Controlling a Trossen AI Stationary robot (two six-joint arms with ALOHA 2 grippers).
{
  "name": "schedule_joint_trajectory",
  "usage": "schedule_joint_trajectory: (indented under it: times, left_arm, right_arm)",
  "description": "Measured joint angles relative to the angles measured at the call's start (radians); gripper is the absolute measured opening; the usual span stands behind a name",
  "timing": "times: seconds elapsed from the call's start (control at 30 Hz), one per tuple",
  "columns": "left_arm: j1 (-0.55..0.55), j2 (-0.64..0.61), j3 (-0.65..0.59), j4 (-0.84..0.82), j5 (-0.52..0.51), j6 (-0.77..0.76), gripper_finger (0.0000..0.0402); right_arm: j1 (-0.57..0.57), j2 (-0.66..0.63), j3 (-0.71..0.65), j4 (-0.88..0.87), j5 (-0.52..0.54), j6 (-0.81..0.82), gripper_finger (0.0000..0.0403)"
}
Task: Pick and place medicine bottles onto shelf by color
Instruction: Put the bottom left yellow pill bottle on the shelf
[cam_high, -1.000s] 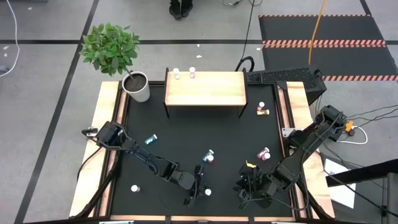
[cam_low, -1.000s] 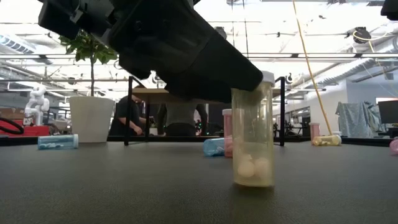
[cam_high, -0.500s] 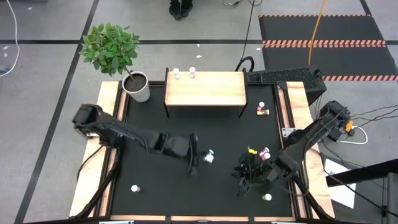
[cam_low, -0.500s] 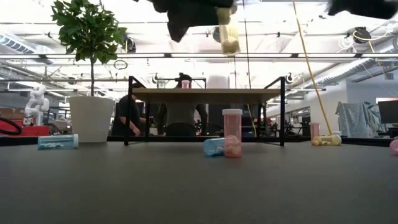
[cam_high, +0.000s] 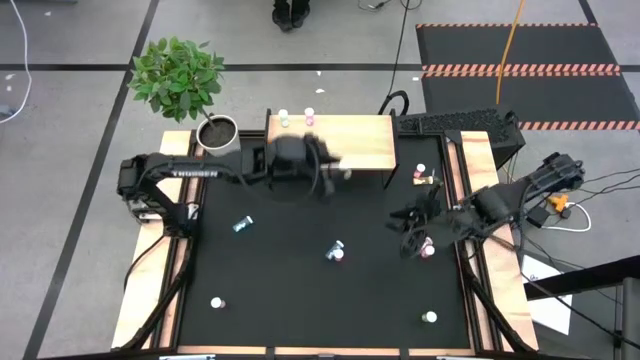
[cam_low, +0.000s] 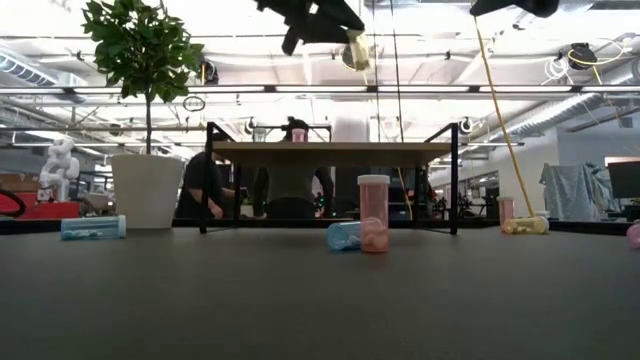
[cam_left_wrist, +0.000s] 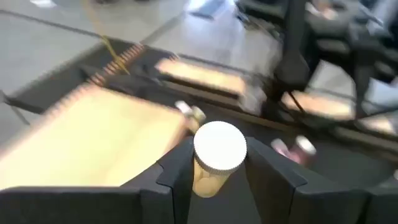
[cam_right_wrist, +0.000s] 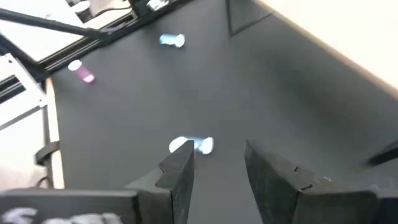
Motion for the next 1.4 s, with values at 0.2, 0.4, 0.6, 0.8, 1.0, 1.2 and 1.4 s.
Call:
schedule_joint_trajectory:
  times: [0.2, 0.4, 0.6, 0.8, 1.0, 1.2, 1.4]
  left_arm:
    - [0.154, 0.084, 0.170, -0.091, -0.001, 0.047, 0.0136]
    - [0.288, 0.169, 0.205, -0.088, 0.003, 0.047, 0.0136]
    - [0.373, 0.232, 0.206, -0.048, 0.051, 0.037, 0.0136]
    - [0.398, 0.281, 0.206, -0.004, 0.108, 0.042, 0.0136]
    - [0.400, 0.307, 0.206, -0.030, 0.111, 0.053, 0.0136]
    - [0.411, 0.305, 0.206, -0.050, 0.100, 0.071, 0.0136]
    - [0.422, 0.311, 0.206, -0.085, 0.079, 0.099, 0.0136]
  right_arm:
    - [-0.126, -0.078, 0.000, -0.008, -0.001, -0.125, 0.0137]
    - [-0.269, -0.101, -0.001, -0.016, -0.007, -0.222, 0.0137]
    - [-0.404, -0.104, -0.015, -0.011, -0.020, -0.247, 0.0137]
    - [-0.531, -0.103, -0.016, -0.008, -0.128, -0.314, 0.0137]
    - [-0.622, -0.103, -0.016, -0.008, -0.224, -0.381, 0.0137]
    - [-0.671, -0.103, -0.016, -0.001, -0.266, -0.408, 0.0137]
    - [-0.691, -0.103, -0.016, 0.015, -0.299, -0.428, 0.0137]
